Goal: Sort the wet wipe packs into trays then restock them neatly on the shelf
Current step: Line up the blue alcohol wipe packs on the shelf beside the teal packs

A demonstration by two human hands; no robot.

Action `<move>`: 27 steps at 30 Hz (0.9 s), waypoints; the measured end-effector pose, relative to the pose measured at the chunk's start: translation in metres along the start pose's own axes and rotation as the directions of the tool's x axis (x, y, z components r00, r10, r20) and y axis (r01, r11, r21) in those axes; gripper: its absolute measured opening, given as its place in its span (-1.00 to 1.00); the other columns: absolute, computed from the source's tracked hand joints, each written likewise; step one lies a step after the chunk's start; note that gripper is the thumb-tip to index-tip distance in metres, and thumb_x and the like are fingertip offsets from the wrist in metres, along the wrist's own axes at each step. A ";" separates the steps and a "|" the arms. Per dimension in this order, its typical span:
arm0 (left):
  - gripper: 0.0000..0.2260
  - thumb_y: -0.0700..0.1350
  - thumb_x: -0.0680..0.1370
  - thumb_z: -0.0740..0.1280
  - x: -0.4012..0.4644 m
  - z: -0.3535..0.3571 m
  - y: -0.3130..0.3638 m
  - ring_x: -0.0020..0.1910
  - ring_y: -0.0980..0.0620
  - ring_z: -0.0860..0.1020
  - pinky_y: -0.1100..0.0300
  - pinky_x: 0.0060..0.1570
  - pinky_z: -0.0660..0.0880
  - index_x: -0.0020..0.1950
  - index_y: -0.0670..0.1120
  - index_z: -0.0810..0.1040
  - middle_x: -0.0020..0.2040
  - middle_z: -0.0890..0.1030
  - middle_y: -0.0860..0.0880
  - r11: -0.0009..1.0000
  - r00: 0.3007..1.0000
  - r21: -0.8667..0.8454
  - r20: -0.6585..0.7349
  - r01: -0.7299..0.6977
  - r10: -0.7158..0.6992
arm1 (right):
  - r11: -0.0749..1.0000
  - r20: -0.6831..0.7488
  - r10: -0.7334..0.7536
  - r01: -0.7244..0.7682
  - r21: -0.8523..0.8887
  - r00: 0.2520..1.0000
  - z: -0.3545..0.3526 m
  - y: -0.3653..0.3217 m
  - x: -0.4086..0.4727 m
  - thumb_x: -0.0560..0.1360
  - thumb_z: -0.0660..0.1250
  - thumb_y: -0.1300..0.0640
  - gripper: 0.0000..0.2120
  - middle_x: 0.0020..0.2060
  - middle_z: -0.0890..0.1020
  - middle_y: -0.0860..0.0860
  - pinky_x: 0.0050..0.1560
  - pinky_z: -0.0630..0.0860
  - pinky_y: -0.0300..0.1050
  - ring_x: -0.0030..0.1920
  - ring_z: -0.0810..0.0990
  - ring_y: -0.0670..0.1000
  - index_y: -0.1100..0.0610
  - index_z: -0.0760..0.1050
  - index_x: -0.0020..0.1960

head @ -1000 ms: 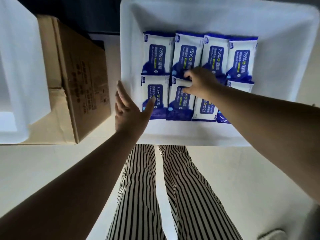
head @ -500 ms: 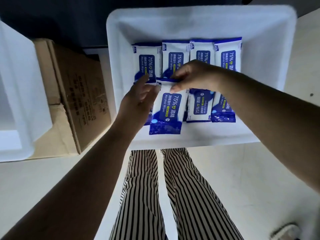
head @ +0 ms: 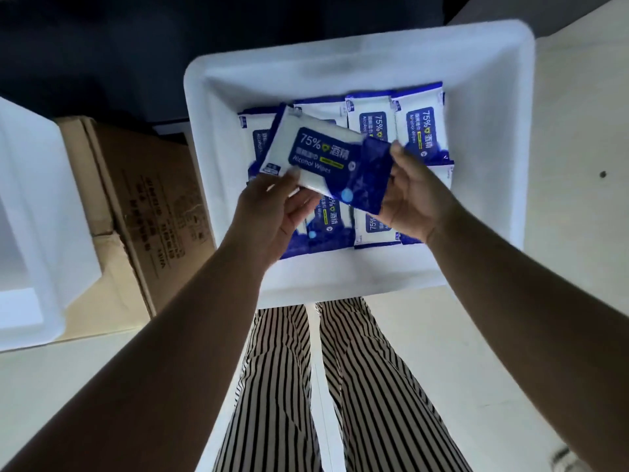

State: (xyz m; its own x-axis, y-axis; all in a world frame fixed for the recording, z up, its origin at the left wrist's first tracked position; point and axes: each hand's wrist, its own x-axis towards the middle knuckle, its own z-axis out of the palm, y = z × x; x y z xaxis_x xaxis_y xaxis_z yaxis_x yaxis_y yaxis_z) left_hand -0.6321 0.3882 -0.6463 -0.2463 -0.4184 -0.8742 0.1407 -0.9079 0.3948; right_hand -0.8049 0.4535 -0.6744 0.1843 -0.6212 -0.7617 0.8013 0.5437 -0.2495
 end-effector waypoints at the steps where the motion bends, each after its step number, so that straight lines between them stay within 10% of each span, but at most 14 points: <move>1: -0.95 -0.23 0.58 0.22 0.002 0.000 -0.005 -0.11 0.02 0.64 0.19 -0.03 0.58 -0.02 -0.15 0.47 -0.10 0.63 -0.11 0.999 1.000 0.046 0.018 0.017 -0.017 | 0.999 -0.025 -0.007 0.008 0.032 1.000 -0.003 0.009 0.002 0.23 0.51 0.04 -0.53 -0.02 0.66 0.11 -0.09 0.59 -0.07 -0.02 0.65 0.07 0.16 0.55 0.10; 4: -0.96 -0.21 0.55 0.27 0.009 -0.004 -0.015 -0.03 0.03 0.57 0.13 0.15 0.50 -0.01 -0.12 0.49 -0.01 0.59 -0.12 0.921 0.993 0.380 0.044 0.089 -0.114 | 0.999 -0.292 -0.033 0.040 0.017 0.956 -0.013 0.027 0.007 0.36 0.40 0.20 -0.73 -0.10 0.64 0.05 -0.20 0.57 -0.17 -0.09 0.64 0.04 0.13 0.47 0.05; 8: -0.57 -0.10 0.49 0.38 0.037 -0.022 -0.006 0.27 -0.05 0.43 0.13 0.22 0.33 0.33 -0.13 0.40 0.31 0.46 -0.12 0.386 0.996 0.920 0.044 -0.072 0.081 | 0.997 -0.482 -0.079 0.080 -0.019 0.872 -0.037 0.021 0.007 0.47 0.33 0.22 -0.89 -0.23 0.69 -0.02 -0.10 0.58 -0.11 -0.14 0.65 -0.01 0.07 0.49 -0.03; 12: -0.41 -0.06 0.43 0.44 0.077 -0.035 0.001 0.34 -0.16 0.33 0.03 0.31 0.24 0.39 -0.16 0.31 0.35 0.39 -0.20 -0.127 0.961 0.981 0.170 -0.144 0.219 | 0.993 -0.591 -0.119 0.110 -0.051 0.798 -0.060 0.010 0.001 0.47 0.36 0.20 -0.88 -0.26 0.70 -0.02 -0.16 0.63 -0.12 -0.16 0.68 -0.02 0.07 0.48 -0.01; 18: -0.40 -0.04 0.37 0.50 0.099 -0.036 -0.009 0.17 -0.23 0.44 -0.05 0.14 0.42 0.30 -0.20 0.35 0.21 0.45 -0.25 -0.476 0.996 0.879 0.059 -0.022 0.063 | 0.996 -0.587 -0.083 0.092 -0.015 0.805 -0.085 0.017 -0.005 0.48 0.35 0.21 -0.88 -0.25 0.70 0.00 -0.24 0.61 -0.17 -0.23 0.69 -0.03 0.10 0.49 0.01; 24: -0.62 0.00 0.43 0.44 0.084 -0.038 -0.008 -0.15 -0.06 0.40 0.17 -0.24 0.29 0.06 -0.25 0.47 -0.09 0.49 -0.15 -0.379 0.997 0.924 0.024 -0.049 -0.071 | 0.998 -0.524 -0.055 0.043 -0.035 0.850 -0.082 0.022 -0.013 0.46 0.33 0.27 -0.80 -0.14 0.68 0.06 -0.18 0.63 -0.14 -0.18 0.69 0.02 0.15 0.47 0.08; 27: -0.74 -0.07 0.47 0.41 0.058 -0.028 0.008 -0.23 -0.05 0.45 0.18 -0.35 0.35 0.04 -0.17 0.45 -0.13 0.51 -0.14 0.097 0.999 0.995 -0.019 0.016 0.032 | 0.998 -0.455 -0.053 0.027 -0.062 0.889 -0.067 0.010 -0.024 0.43 0.34 0.30 -0.71 -0.07 0.66 0.09 -0.18 0.63 -0.11 -0.15 0.69 0.04 0.16 0.45 0.14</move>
State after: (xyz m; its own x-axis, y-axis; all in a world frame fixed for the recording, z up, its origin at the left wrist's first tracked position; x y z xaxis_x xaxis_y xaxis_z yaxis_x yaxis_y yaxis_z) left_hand -0.6180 0.3572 -0.7013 -0.2235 -0.4463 -0.8665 -0.9445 -0.1203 0.3056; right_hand -0.8390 0.5119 -0.6981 -0.1371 -0.3244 -0.9359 0.7693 0.5603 -0.3069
